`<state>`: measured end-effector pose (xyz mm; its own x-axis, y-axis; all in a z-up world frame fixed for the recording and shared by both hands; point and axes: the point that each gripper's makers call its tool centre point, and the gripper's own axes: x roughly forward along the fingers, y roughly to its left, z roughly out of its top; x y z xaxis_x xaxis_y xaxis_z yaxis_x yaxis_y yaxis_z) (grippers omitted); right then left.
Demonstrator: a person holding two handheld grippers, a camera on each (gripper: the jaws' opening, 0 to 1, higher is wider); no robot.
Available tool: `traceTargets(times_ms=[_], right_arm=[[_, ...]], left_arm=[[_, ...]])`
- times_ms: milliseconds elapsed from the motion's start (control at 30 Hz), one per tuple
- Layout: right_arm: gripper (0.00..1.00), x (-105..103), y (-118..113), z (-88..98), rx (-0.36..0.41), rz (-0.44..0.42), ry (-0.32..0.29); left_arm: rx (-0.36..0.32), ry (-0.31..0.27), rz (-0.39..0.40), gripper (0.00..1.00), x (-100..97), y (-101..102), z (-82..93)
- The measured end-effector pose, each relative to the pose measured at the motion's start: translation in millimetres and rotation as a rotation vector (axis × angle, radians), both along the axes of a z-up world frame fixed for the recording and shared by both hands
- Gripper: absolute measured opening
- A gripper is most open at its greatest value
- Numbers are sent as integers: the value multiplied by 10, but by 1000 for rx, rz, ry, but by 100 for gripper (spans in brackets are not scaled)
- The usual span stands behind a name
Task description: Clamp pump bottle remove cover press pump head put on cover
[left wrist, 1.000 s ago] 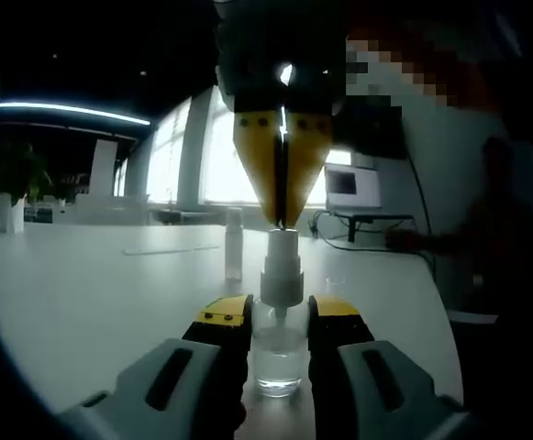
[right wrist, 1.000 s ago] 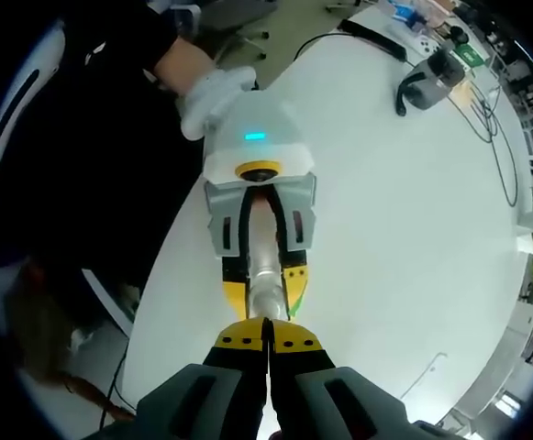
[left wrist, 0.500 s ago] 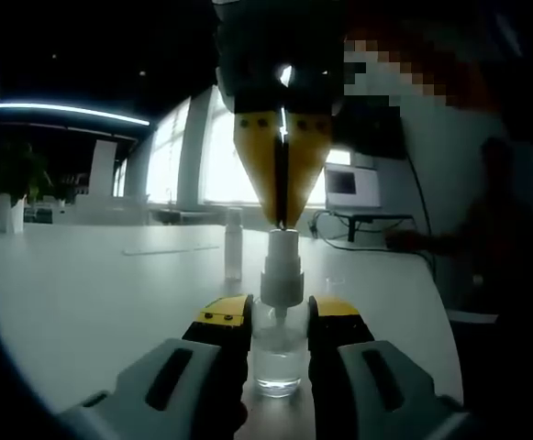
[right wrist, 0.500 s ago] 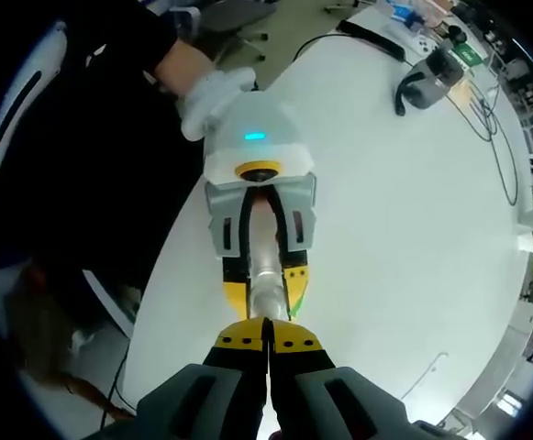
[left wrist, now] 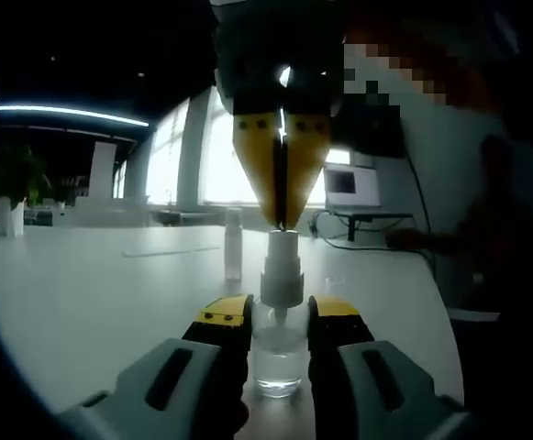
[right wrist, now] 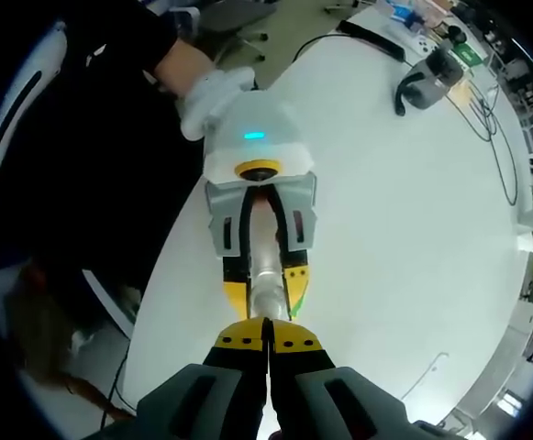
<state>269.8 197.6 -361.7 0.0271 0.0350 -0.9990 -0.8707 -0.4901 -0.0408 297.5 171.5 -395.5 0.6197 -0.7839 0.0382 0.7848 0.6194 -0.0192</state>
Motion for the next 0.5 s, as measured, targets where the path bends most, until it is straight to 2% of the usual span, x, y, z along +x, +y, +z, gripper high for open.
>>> traceTargets(times_ms=[500], right_arm=[[0,1,-7,4,0,15,-10]], left_arm=[[6,-8,3,15,-6,-6,8]])
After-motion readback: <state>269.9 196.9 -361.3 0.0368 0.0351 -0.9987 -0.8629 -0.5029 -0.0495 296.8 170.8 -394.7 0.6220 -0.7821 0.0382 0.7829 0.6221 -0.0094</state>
